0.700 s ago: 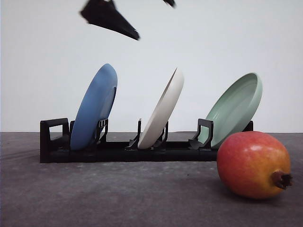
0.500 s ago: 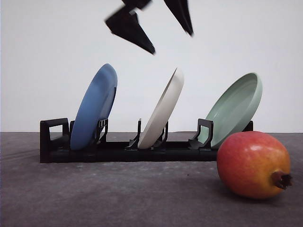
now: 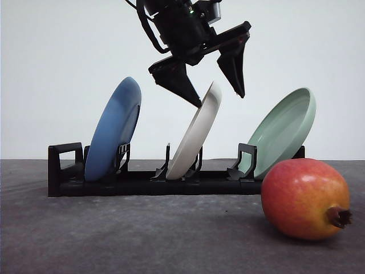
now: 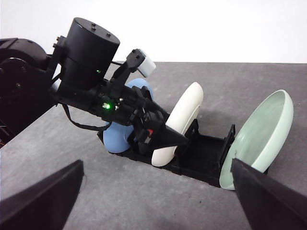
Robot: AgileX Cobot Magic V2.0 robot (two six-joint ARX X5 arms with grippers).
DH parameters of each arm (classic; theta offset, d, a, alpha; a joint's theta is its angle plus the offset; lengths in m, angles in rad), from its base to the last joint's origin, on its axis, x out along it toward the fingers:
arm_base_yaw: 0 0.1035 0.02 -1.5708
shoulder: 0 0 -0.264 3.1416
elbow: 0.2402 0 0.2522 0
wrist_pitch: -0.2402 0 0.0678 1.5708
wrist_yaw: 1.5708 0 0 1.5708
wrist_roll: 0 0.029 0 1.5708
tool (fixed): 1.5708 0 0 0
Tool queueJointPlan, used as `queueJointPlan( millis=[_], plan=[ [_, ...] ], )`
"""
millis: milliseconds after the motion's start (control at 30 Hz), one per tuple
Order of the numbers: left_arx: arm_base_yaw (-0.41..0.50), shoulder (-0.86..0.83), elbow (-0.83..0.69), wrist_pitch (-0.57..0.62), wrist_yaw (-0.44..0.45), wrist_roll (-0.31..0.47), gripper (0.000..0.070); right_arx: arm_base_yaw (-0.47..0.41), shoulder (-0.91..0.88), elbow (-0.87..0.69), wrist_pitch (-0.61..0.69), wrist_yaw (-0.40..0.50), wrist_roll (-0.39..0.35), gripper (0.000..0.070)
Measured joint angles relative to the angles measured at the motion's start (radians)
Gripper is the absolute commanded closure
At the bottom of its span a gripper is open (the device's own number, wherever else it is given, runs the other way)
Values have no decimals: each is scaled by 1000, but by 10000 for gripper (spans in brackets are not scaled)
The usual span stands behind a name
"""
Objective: Place pomegranate in white plate
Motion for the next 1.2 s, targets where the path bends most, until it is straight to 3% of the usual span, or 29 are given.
queueJointPlan(
  millis=[67,233,267,700,1200],
  plan=[
    [0,0,0,1,0,0,374,0,0,0,0,0,0,75],
    [0,0,0,-4,-23,0,689,0,0,0,0,0,0,75],
    [0,0,0,-4,-27,0,700,0,0,0,0,0,0,75],
    [-3,0,8,0,-27,-66,700,0,0,0,0,0,0,75],
    [-68,-119,175,-102,-29,-80,700,0,0,0,0,0,0,75]
  ],
)
